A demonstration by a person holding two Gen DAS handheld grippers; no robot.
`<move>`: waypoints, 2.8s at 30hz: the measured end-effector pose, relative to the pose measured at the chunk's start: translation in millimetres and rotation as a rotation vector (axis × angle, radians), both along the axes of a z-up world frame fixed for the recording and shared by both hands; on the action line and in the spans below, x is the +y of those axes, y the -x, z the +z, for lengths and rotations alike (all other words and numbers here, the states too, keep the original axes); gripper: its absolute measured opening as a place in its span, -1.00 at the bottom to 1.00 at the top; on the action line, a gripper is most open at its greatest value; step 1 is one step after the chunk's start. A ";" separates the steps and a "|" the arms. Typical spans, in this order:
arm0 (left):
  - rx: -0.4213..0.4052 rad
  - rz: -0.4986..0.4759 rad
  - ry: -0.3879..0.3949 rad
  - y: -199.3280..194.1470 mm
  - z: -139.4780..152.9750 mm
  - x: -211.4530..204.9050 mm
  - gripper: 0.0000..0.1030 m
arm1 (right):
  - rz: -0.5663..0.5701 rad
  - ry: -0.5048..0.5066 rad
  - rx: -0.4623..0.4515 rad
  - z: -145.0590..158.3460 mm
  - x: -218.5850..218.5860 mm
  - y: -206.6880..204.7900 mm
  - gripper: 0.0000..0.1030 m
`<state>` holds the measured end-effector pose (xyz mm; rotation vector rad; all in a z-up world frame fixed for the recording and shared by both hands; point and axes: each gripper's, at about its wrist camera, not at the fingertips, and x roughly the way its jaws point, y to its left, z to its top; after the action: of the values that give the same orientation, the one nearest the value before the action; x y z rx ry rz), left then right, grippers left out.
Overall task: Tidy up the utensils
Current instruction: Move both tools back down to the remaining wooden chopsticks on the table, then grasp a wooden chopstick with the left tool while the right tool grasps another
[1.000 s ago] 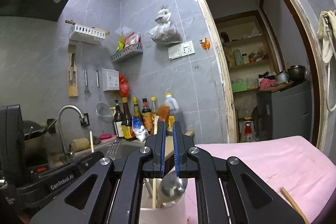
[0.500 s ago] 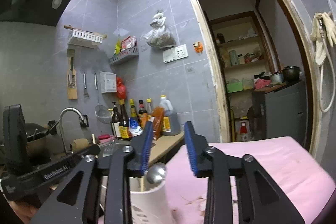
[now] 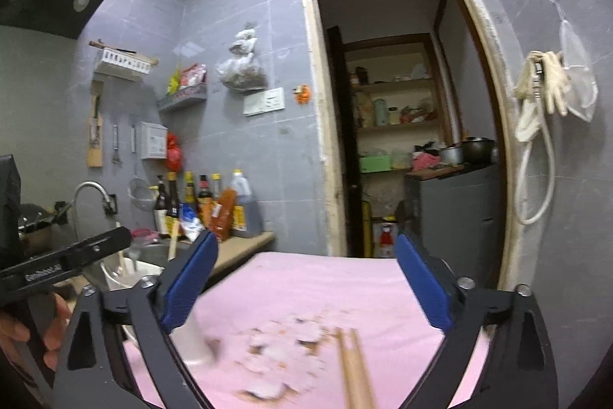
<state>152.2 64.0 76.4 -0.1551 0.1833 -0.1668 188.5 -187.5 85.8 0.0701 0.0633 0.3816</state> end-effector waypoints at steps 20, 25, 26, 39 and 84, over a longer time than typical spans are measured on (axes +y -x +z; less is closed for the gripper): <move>0.490 -0.244 -0.131 -78.3 -70.5 -102.9 0.44 | -0.059 0.216 0.327 -50.4 -77.4 -18.2 0.98; 0.597 -0.247 -0.105 -98.6 -82.8 -105.4 0.44 | -0.006 0.283 0.477 -72.0 -71.4 -40.0 0.58; 0.612 -0.243 -0.102 -101.8 -84.8 -104.4 0.44 | 0.004 0.297 0.502 -75.7 -69.7 -43.5 0.51; 0.703 -0.232 -0.071 -120.7 -105.0 -100.5 0.44 | 0.077 0.442 0.677 -108.7 -39.2 -80.3 0.11; 0.805 -0.242 0.253 -226.0 -115.1 -99.1 -0.63 | 0.109 0.380 0.687 -107.5 -61.8 -95.4 -0.90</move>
<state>378.3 -35.0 -38.7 -0.4500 0.9867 -0.3640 283.9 -249.3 -21.7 -0.1816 0.8183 0.4353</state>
